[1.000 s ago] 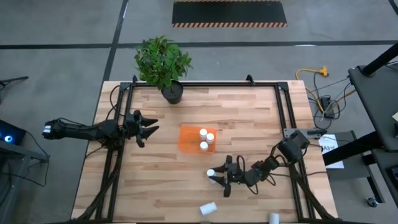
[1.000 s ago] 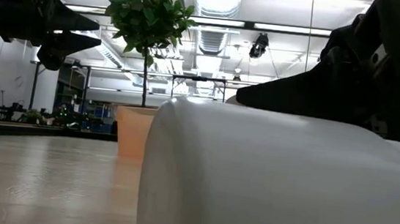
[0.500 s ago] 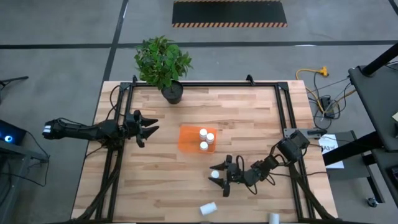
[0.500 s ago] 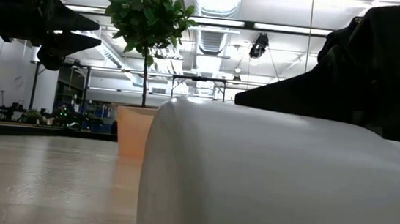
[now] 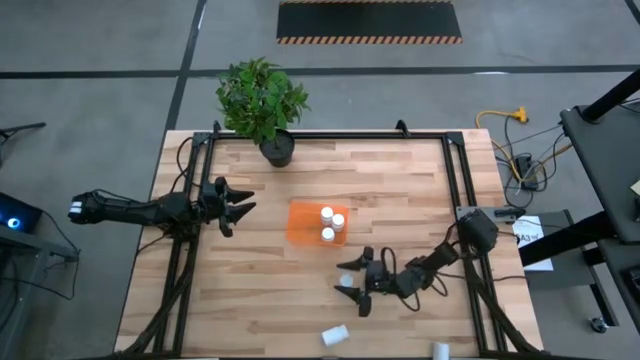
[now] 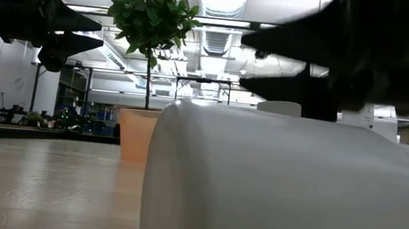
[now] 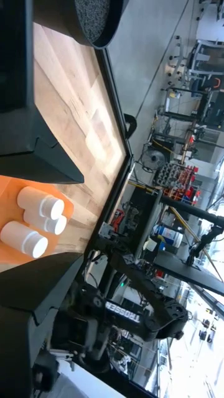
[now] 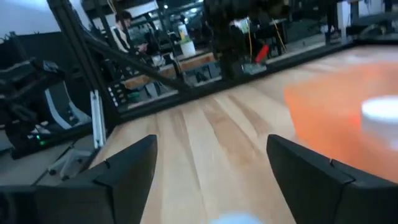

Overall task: Pick and place pill bottles into a basket
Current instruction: Adjust the white pill bottles on the table

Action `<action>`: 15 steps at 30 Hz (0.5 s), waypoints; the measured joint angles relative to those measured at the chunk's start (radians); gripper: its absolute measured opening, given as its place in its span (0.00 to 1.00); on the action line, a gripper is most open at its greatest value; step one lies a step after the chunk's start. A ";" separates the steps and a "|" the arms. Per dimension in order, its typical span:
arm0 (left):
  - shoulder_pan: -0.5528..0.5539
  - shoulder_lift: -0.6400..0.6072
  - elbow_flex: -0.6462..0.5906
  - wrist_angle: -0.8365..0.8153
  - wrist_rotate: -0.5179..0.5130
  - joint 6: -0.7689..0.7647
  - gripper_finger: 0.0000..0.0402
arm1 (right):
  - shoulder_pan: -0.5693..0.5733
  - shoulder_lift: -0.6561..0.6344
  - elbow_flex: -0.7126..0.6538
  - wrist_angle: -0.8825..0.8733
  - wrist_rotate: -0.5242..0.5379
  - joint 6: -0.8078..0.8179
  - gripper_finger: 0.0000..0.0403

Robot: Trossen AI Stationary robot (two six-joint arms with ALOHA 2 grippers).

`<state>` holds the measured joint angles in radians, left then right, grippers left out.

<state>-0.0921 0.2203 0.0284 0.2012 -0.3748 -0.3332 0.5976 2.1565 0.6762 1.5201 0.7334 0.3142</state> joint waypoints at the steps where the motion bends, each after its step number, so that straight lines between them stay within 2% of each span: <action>1: 0.000 0.000 0.000 0.000 0.000 0.000 0.43 | 0.001 -0.026 0.000 -0.024 -0.001 -0.007 0.73; 5: 0.000 0.000 0.000 0.000 0.000 0.000 0.43 | 0.017 -0.175 0.001 -0.290 -0.089 0.029 0.76; 12: 0.000 0.000 0.000 0.000 0.000 0.000 0.43 | 0.031 -0.481 0.136 -1.180 -0.457 0.117 0.76; 15: 0.000 0.000 0.000 0.000 0.000 0.000 0.43 | 0.035 -0.532 0.215 -1.419 -0.539 0.038 0.75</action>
<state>-0.0919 0.2203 0.0284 0.2012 -0.3748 -0.3332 0.6322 1.6249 0.8914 0.1007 0.1939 0.3522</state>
